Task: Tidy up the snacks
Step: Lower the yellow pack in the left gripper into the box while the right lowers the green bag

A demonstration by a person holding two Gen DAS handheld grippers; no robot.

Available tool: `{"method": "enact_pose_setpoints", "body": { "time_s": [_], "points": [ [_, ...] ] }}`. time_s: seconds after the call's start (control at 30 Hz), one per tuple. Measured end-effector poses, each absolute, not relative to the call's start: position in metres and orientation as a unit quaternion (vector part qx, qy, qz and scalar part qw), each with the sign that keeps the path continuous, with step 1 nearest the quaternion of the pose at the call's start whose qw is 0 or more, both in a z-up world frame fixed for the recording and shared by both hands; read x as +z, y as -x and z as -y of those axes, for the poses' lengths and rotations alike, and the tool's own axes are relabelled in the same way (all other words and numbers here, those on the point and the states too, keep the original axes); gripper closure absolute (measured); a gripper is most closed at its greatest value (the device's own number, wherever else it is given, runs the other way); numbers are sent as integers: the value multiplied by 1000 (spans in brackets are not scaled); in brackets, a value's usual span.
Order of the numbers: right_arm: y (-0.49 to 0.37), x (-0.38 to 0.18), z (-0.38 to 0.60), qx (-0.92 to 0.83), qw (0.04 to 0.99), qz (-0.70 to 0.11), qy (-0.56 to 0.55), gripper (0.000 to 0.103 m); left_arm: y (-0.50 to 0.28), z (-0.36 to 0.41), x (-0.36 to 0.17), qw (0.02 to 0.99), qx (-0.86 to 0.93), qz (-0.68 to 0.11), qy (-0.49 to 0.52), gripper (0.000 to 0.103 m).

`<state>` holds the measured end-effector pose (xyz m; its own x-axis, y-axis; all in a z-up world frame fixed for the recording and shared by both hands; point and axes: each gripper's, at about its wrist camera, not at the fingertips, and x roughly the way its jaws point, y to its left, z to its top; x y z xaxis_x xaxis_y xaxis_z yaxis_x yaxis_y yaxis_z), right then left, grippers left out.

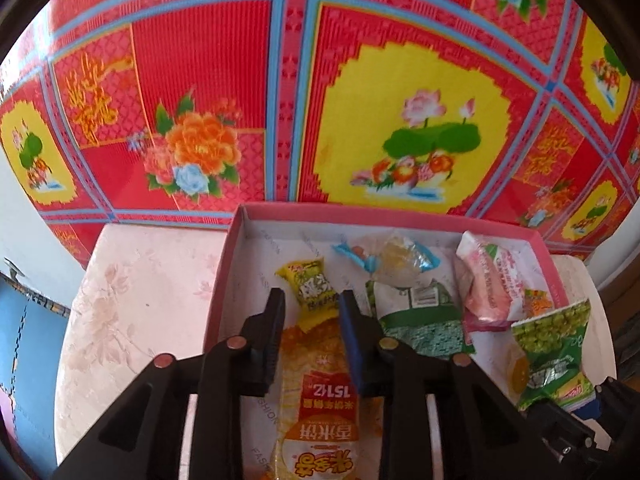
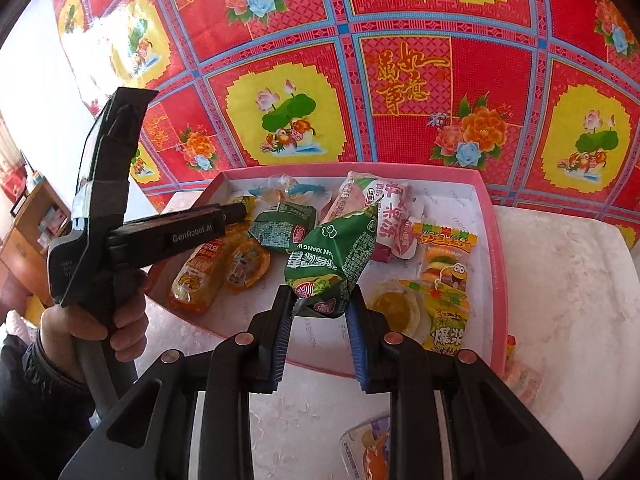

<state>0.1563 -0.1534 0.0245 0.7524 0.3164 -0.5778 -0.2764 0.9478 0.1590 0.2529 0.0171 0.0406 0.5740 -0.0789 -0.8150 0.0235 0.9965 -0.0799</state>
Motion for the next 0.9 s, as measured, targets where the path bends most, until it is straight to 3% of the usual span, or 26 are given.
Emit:
{"method": "enact_pose_setpoints", "body": {
  "time_s": [0.9],
  "points": [
    [-207,11,124,179,928,-325,-35,75,-254,-19,31,891,-20,-451,35,70]
  ]
}}
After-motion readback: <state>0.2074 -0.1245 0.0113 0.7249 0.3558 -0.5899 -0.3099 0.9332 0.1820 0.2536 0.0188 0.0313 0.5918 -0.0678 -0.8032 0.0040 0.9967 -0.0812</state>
